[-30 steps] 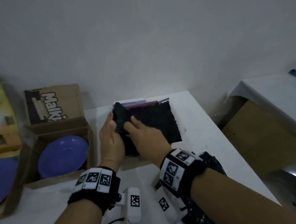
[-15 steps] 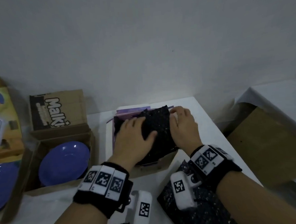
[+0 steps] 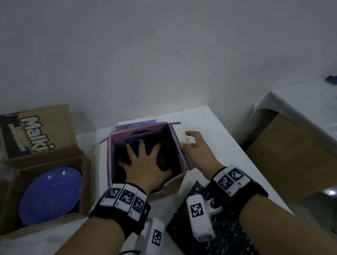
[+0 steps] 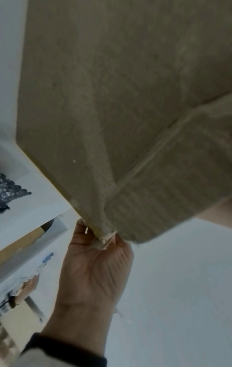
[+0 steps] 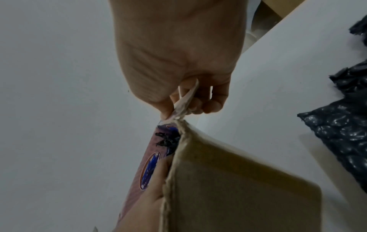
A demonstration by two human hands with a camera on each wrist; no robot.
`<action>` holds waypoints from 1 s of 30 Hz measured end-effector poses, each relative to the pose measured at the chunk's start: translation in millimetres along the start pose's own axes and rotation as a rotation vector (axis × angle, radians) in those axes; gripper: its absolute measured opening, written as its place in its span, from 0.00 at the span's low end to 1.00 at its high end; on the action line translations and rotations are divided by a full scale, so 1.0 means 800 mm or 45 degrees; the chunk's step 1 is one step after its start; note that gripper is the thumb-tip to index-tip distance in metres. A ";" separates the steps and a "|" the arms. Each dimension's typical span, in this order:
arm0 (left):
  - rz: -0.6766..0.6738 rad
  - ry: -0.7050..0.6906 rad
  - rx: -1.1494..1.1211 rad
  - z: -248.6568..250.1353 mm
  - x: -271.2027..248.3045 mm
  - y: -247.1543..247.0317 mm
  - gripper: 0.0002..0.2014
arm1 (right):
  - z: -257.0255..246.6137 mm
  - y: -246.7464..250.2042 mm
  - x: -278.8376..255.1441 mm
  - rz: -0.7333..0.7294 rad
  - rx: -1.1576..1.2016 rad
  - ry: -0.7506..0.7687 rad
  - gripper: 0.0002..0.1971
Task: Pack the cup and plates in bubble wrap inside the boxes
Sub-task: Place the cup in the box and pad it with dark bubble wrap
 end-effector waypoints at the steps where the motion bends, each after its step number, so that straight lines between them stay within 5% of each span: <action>1: 0.088 -0.043 0.146 0.003 0.000 0.004 0.42 | 0.001 0.000 0.001 0.002 -0.015 0.019 0.18; 3: 0.239 -0.189 0.326 0.010 0.001 0.011 0.41 | 0.004 0.001 0.004 0.000 -0.049 0.046 0.18; 5: 0.185 -0.302 0.262 0.015 0.005 0.012 0.39 | 0.007 0.002 0.007 -0.005 -0.074 0.070 0.18; 8: 0.002 -0.244 0.143 0.013 0.012 0.005 0.31 | 0.009 0.002 0.008 -0.003 -0.086 0.100 0.18; 14: 0.048 -0.208 0.187 0.013 0.016 -0.003 0.26 | 0.013 0.001 0.010 0.007 -0.081 0.098 0.19; 24: 0.123 -0.116 0.256 0.019 0.012 -0.003 0.36 | 0.014 -0.001 0.011 0.037 -0.154 0.105 0.20; 27: 0.139 0.076 0.251 0.015 0.004 0.004 0.48 | 0.011 -0.001 0.009 0.030 -0.172 0.105 0.20; 30: -0.044 0.273 -0.008 0.007 -0.002 0.003 0.55 | 0.012 -0.001 0.008 0.032 -0.170 0.094 0.20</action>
Point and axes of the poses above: each hand's wrist, its own x-axis towards the middle knuckle, its own y-axis out of the back of the hand, z = x × y, the point moved 4 cm from there along x, towards the middle knuckle, and after that the axes turned 1 degree about -x, right-handed, at the moved point
